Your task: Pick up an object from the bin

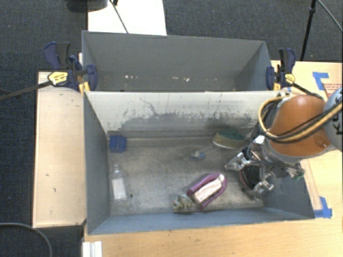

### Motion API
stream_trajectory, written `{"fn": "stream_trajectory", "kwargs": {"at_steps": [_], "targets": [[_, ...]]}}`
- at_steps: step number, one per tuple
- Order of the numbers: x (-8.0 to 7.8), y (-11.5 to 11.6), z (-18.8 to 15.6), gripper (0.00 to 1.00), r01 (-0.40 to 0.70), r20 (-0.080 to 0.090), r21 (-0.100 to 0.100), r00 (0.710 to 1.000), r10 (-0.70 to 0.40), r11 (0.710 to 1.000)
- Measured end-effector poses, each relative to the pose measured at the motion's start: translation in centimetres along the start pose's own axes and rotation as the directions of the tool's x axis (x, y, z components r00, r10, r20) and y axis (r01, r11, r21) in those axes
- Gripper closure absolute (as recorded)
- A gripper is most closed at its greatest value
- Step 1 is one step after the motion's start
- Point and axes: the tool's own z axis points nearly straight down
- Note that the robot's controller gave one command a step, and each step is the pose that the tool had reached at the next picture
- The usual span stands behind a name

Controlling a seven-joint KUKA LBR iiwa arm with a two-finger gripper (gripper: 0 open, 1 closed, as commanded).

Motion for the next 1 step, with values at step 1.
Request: {"fn": "stream_trajectory", "kwargs": {"at_steps": [1], "targets": [[0.51, 0.59, -4.64, 0.00, 0.225, 0.000, 0.001, 0.974, -0.225, 0.974]]}}
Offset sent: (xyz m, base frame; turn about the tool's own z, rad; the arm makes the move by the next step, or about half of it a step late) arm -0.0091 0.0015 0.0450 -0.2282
